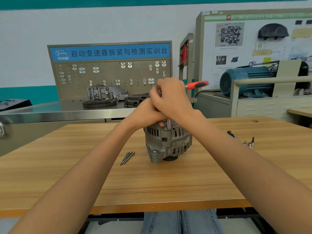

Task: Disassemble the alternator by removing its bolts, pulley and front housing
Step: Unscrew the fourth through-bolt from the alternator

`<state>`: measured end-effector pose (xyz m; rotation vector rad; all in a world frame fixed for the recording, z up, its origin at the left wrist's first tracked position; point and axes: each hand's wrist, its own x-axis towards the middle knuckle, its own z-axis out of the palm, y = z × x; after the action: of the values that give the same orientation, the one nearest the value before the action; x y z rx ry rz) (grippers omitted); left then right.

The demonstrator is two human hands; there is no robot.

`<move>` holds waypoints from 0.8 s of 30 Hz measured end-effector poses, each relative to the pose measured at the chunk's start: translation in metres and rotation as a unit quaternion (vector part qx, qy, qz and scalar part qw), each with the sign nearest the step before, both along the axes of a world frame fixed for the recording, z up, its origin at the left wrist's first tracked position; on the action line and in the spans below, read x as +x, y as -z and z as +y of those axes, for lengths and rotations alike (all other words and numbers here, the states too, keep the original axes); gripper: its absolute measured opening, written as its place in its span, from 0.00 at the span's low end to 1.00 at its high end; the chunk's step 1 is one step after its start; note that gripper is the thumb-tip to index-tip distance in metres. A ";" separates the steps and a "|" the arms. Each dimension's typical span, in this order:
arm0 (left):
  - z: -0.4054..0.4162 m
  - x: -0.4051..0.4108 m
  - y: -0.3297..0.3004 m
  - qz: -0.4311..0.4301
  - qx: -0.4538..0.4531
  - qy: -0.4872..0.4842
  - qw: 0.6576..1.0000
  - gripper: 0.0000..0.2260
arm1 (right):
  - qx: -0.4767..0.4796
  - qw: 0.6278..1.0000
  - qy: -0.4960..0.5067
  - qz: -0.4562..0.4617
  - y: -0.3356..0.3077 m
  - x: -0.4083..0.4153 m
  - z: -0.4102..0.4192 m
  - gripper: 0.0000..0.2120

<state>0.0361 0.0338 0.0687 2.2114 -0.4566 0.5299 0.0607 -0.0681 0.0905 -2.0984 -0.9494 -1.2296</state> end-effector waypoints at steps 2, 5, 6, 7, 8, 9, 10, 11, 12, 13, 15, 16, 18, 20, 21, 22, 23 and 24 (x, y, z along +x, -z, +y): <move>0.001 -0.002 0.000 0.009 -0.003 0.009 1.000 0.05 | 0.045 0.989 -0.127 0.057 -0.005 0.000 -0.002 0.21; 0.004 -0.005 0.000 0.035 0.000 0.018 0.999 0.03 | 0.161 0.932 -0.272 0.176 -0.006 0.002 -0.003 0.23; 0.004 -0.005 0.000 0.041 -0.001 0.023 0.999 0.03 | 0.197 0.904 -0.306 0.222 -0.008 0.004 -0.003 0.24; 0.004 -0.005 0.000 0.043 -0.004 0.026 0.999 0.03 | 0.221 0.881 -0.330 0.256 -0.010 0.005 -0.003 0.25; 0.004 -0.005 0.001 0.043 -0.006 0.025 0.999 0.03 | 0.232 0.868 -0.342 0.275 -0.011 0.006 -0.003 0.26; 0.004 -0.004 0.001 0.042 -0.004 0.023 0.999 0.04 | 0.236 0.865 -0.343 0.280 -0.012 0.007 -0.003 0.26; 0.004 -0.004 0.000 0.042 -0.002 0.019 0.999 0.05 | 0.235 0.871 -0.333 0.273 -0.012 0.006 -0.003 0.26; 0.004 -0.003 0.000 0.043 0.001 0.015 0.999 0.05 | 0.223 0.892 -0.305 0.249 -0.012 0.005 -0.003 0.26; 0.003 -0.003 0.001 0.042 0.003 0.013 0.999 0.05 | 0.190 0.927 -0.252 0.204 -0.010 0.004 -0.002 0.25; 0.004 -0.002 0.001 0.038 0.004 0.009 0.999 0.04 | 0.134 0.967 -0.166 0.143 -0.008 0.004 -0.002 0.24; 0.003 -0.002 0.001 0.026 0.007 -0.002 1.000 0.06 | 0.017 0.998 0.057 0.030 -0.002 0.002 0.002 0.17; 0.002 -0.002 0.001 0.022 0.012 -0.010 1.000 0.08 | -0.013 0.990 0.139 0.005 -0.001 0.001 0.004 0.14; 0.000 -0.002 0.000 0.018 0.021 -0.021 0.999 0.11 | -0.032 0.977 0.210 0.004 -0.001 -0.002 0.005 0.10; -0.002 -0.003 -0.001 0.019 0.021 -0.022 0.999 0.13 | -0.039 0.977 0.209 0.010 -0.002 -0.002 0.005 0.09; -0.002 -0.003 -0.001 0.021 0.019 -0.020 0.999 0.13 | -0.042 0.978 0.204 0.009 -0.003 -0.002 0.004 0.08; -0.002 -0.004 -0.002 0.023 0.017 -0.017 0.999 0.12 | -0.043 0.980 0.197 0.004 -0.003 -0.002 0.004 0.08; -0.002 -0.004 -0.002 0.025 0.015 -0.012 1.000 0.11 | -0.039 0.982 0.185 0.000 -0.003 -0.001 0.003 0.08; -0.002 -0.005 -0.002 0.027 0.012 -0.004 1.000 0.09 | -0.028 0.986 0.164 -0.001 -0.003 0.000 0.002 0.09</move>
<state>0.0312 0.0316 0.0703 2.2461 -0.4270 0.4707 0.0604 -0.0657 0.0933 -2.3668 -0.6610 -1.3752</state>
